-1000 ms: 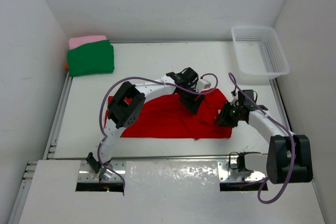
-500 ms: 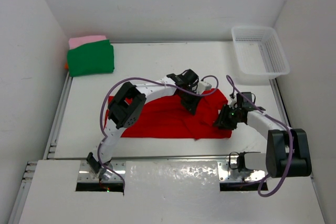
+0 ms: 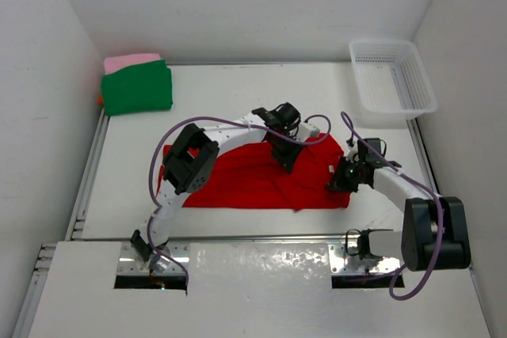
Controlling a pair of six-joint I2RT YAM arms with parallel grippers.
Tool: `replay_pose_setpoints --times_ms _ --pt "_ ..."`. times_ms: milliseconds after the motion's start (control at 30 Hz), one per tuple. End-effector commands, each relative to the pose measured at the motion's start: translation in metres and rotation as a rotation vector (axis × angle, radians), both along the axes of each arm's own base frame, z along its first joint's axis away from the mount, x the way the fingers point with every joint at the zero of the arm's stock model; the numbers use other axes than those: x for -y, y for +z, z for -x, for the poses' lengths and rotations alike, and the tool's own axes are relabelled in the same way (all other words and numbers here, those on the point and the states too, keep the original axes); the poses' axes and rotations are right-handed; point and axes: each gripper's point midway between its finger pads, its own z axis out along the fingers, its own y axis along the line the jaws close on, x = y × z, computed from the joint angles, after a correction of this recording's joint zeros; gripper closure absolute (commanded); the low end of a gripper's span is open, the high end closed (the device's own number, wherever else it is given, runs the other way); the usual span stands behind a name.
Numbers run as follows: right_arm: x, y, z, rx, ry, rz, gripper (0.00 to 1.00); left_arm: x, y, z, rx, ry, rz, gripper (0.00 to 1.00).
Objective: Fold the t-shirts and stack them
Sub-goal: Fold the other side of the tshirt into a rectangle
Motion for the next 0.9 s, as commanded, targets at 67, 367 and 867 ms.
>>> replay_pose_setpoints --times_ms 67,367,867 --pt "0.007 0.019 -0.009 0.059 0.034 0.050 1.00 0.002 0.063 -0.005 0.099 -0.073 0.070 1.00" --pt "0.013 0.025 0.022 -0.060 0.092 0.090 1.00 -0.040 0.045 0.041 -0.043 -0.180 -0.036 1.00" --pt "0.012 0.016 0.041 -0.126 0.121 0.086 0.83 -0.045 0.011 0.038 -0.047 -0.176 -0.092 0.78"
